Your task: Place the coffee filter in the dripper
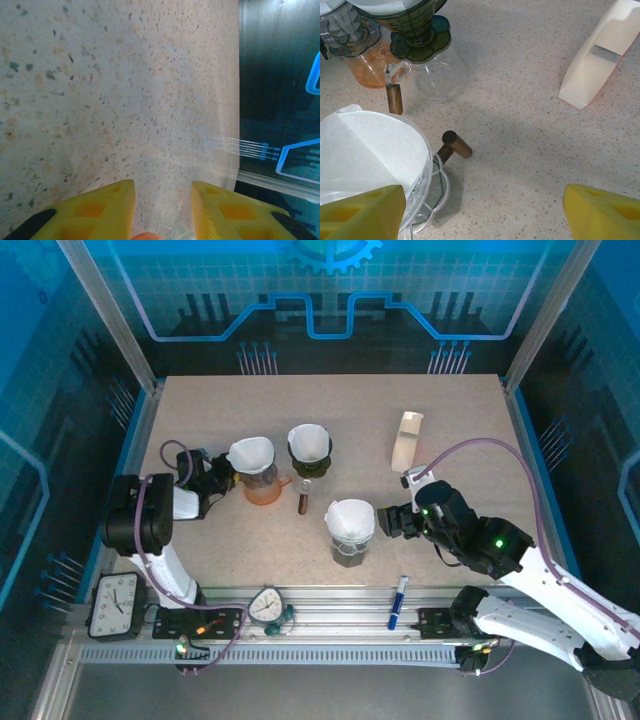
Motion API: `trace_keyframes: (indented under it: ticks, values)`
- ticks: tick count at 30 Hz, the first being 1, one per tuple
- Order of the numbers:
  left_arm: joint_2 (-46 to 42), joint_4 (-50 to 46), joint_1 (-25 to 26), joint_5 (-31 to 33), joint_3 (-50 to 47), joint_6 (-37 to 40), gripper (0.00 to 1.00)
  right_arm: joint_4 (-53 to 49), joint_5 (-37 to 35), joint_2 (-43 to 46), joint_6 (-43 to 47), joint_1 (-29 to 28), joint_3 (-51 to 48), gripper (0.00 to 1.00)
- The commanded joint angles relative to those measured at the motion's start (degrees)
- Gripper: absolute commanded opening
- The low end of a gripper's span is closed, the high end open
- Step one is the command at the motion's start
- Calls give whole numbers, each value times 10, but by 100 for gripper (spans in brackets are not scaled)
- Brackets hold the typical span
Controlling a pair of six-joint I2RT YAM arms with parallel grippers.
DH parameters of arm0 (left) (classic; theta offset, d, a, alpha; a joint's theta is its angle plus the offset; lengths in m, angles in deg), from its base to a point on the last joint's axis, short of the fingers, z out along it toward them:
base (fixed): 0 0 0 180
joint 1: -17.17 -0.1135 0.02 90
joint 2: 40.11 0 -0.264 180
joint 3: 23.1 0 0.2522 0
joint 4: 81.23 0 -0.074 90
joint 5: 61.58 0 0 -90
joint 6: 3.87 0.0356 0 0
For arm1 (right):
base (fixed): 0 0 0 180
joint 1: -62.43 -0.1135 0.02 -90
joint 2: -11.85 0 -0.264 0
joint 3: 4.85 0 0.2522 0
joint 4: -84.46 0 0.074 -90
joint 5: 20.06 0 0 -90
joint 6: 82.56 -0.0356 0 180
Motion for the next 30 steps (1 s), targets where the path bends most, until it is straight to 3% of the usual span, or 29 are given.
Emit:
trace_keyframes:
  ticks: [1, 6, 30]
  values:
    - [29, 84, 10, -28, -18, -15, 35, 5, -3, 3, 3, 6, 17, 83]
    - [60, 146, 14, -44, -29, -30, 34, 2, 1, 3, -1, 6, 16, 83]
    - [106, 245, 96, -25, -69, -48, 31, 5, -2, -4, -15, 6, 5, 84]
